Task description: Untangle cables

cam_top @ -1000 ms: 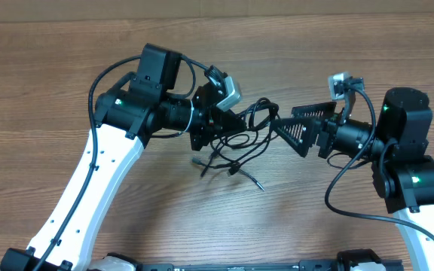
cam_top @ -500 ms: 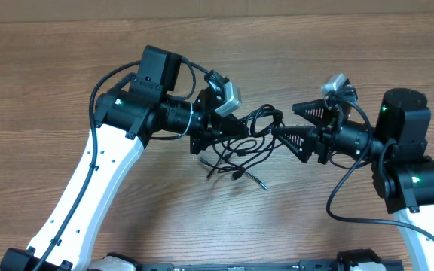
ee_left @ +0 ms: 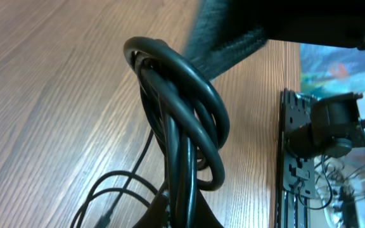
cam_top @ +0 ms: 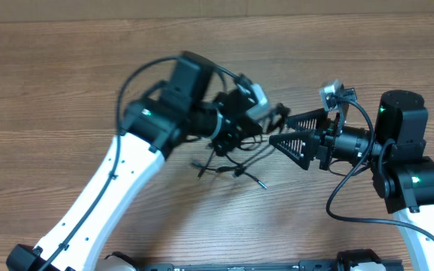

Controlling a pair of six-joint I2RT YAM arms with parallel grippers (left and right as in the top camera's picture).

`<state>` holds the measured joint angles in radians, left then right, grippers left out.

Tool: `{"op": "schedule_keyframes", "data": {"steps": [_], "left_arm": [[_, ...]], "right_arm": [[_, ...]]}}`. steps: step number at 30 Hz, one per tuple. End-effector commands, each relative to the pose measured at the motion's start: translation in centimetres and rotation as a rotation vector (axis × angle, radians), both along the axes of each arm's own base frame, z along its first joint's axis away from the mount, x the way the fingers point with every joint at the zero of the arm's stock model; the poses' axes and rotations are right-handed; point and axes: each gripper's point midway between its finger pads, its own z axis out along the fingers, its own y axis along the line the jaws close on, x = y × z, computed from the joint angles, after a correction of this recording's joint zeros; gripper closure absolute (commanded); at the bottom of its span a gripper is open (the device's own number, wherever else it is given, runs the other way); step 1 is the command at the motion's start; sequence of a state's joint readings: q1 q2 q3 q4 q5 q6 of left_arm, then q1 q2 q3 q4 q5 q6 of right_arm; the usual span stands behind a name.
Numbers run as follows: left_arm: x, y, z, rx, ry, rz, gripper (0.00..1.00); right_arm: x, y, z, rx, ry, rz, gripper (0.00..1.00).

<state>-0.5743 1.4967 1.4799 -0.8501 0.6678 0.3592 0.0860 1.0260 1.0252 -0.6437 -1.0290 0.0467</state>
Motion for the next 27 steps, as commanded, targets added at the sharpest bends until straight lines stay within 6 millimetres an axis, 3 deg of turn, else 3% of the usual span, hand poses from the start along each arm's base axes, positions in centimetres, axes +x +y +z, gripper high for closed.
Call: {"op": "schedule_keyframes", "data": {"steps": [1, 10, 21, 24, 27], "left_arm": [[0.1, -1.0, 0.3, 0.018, -0.036, 0.024, 0.96], [0.5, -2.2, 2.0, -0.066, -0.034, 0.035, 0.96], [-1.1, -3.2, 2.5, -0.105, -0.007, -0.035, 0.96], [-1.4, -3.5, 2.4, -0.103, -0.006, -0.045, 0.96], [-1.0, -3.3, 2.3, -0.091, -0.012, -0.023, 0.96]], "right_arm": [[-0.7, 0.4, 0.9, 0.033, -0.004, 0.042, 0.18], [-0.7, 0.4, 0.8, 0.031, -0.001, 0.039, 0.38], [-0.6, 0.4, 0.9, 0.031, -0.008, 0.039, 0.41], [-0.6, 0.4, 0.9, 0.031, -0.008, 0.039, 0.49], [-0.6, 0.4, 0.9, 0.031, -0.005, 0.039, 0.67]]}}
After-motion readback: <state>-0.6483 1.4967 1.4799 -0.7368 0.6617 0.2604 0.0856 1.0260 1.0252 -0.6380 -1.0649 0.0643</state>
